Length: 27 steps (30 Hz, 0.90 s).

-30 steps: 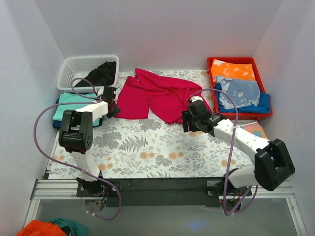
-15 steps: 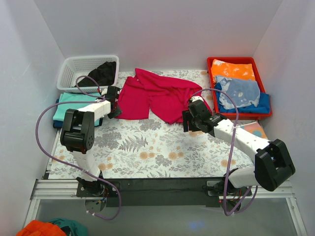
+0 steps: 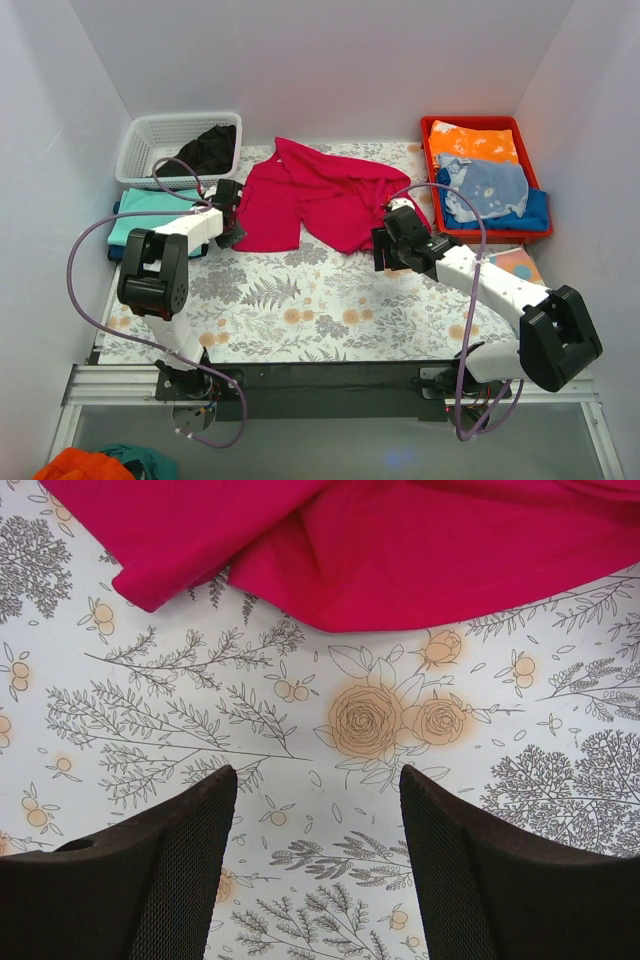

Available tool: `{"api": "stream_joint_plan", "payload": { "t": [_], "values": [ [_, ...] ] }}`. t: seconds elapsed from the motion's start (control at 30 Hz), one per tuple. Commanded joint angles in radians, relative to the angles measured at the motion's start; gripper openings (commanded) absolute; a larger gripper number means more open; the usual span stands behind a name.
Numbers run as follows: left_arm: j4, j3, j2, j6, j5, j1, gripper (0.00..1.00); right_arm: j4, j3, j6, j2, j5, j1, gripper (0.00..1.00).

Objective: Fold and stack the t-shirts
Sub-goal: Flatten the tshirt out

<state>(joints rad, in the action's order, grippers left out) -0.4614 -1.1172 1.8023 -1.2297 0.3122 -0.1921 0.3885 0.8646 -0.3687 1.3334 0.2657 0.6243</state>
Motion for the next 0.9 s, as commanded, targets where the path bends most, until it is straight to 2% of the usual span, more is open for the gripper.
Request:
{"api": "stream_joint_plan", "payload": {
  "t": [0.0, 0.23, 0.37, 0.57, 0.87],
  "values": [
    [-0.114, 0.030, -0.171, -0.040, 0.090, -0.004, 0.00, -0.022, -0.021, -0.015, -0.023, -0.005, 0.009, 0.71],
    [-0.167, -0.007, -0.475, -0.097, 0.186, -0.004, 0.00, -0.030, 0.010, -0.007, 0.071, 0.006, 0.018, 0.71],
    [-0.246, -0.068, -0.563, -0.123, 0.306, -0.004, 0.00, -0.040, 0.054, 0.001, 0.136, 0.030, 0.018, 0.70],
    [-0.299, -0.135, -0.646, -0.113, 0.409, -0.004, 0.00, -0.057, 0.131, 0.007, 0.242, 0.053, 0.018, 0.65],
    [-0.336, -0.193, -0.693, -0.105, 0.493, -0.004, 0.00, -0.117, 0.283, 0.027, 0.383, -0.046, 0.017, 0.59]
  ]
}}
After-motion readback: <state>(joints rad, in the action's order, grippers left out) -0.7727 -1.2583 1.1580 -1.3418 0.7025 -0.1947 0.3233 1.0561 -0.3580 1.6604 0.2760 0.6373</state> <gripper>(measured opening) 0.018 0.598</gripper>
